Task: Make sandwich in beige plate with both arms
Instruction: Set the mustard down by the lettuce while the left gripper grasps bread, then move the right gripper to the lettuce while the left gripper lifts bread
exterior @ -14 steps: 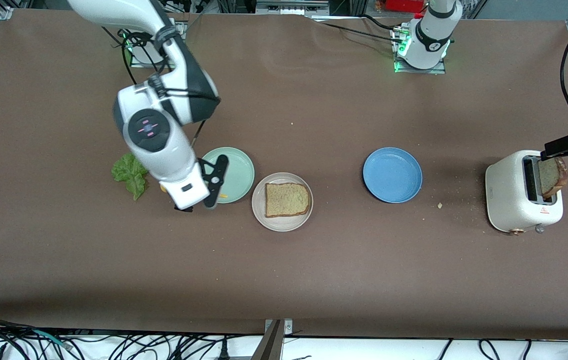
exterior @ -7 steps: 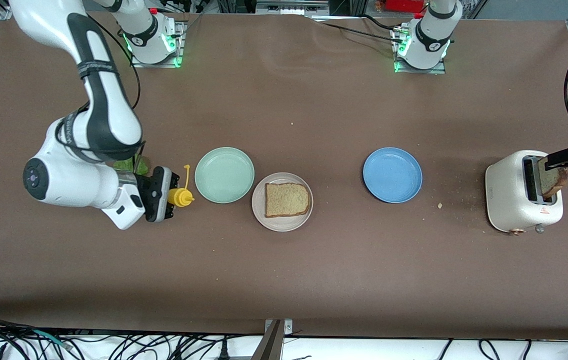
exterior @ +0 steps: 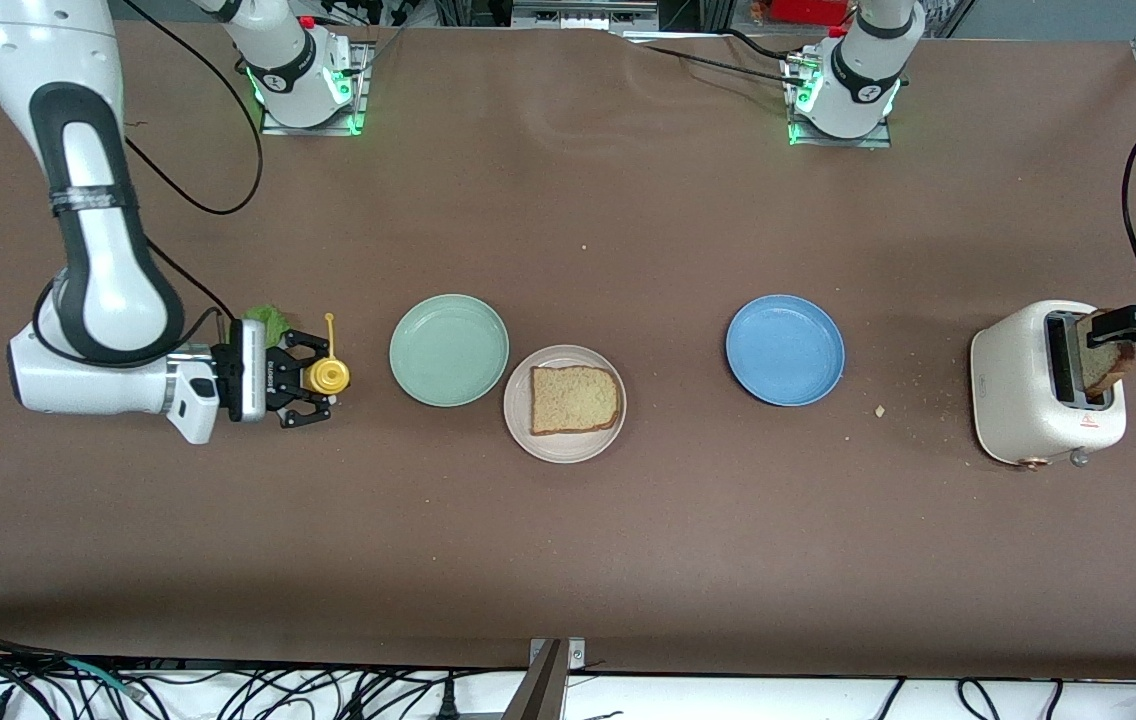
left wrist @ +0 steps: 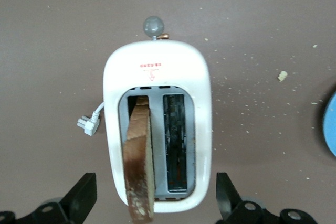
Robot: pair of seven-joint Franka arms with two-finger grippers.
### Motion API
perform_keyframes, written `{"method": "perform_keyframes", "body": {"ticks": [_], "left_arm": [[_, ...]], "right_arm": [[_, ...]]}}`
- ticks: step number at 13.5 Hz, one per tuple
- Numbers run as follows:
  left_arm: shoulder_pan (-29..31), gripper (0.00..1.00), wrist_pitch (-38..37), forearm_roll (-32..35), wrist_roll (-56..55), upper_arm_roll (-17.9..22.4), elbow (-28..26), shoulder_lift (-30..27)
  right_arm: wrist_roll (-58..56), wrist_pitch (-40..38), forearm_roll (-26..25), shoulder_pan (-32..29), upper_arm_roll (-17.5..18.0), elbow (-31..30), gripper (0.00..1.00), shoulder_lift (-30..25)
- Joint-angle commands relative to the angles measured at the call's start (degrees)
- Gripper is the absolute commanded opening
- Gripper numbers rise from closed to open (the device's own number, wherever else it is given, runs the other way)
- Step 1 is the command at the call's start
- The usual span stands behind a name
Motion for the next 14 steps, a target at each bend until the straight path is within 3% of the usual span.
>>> {"method": "perform_keyframes", "body": {"ticks": [1,3,6,8,11,12,14], "left_arm": [[1.8,1.0,1.7,0.0,2.8,-0.7,-0.3,1.4],[2.0,1.0,1.7,0.0,2.9,-0.7,-0.3,2.3],[2.2,0.96,1.7,0.0,3.3,-0.7,-0.3,4.1],[2.7,0.78,1.7,0.0,3.6,-0.7,-0.2,5.0],[2.8,0.18,1.5,1.1,3.7,-0.6,-0.1,5.6],[2.8,0.06,1.4,1.3,3.8,-0.6,0.0,5.6],[2.8,0.01,1.1,1.7,5.6,-0.6,0.5,5.6]], "right_arm": [[-11.0,-5.7,6.2,-4.5,0.9,-1.3,0.0,3.0],[-18.2,-10.2,10.2,-6.2,0.9,-1.3,0.0,6.8],[-25.4,-12.4,11.5,-7.7,0.9,-1.3,0.0,10.2],[-29.1,-14.0,13.5,-7.8,1.0,-1.3,0.0,12.1],[-32.2,-16.9,16.4,-7.8,0.9,-1.3,0.0,14.3],[-32.7,-17.3,16.6,-7.9,0.9,-1.3,0.0,14.7],[-33.8,-17.3,16.8,-8.0,1.0,-1.3,0.0,15.7]]}}
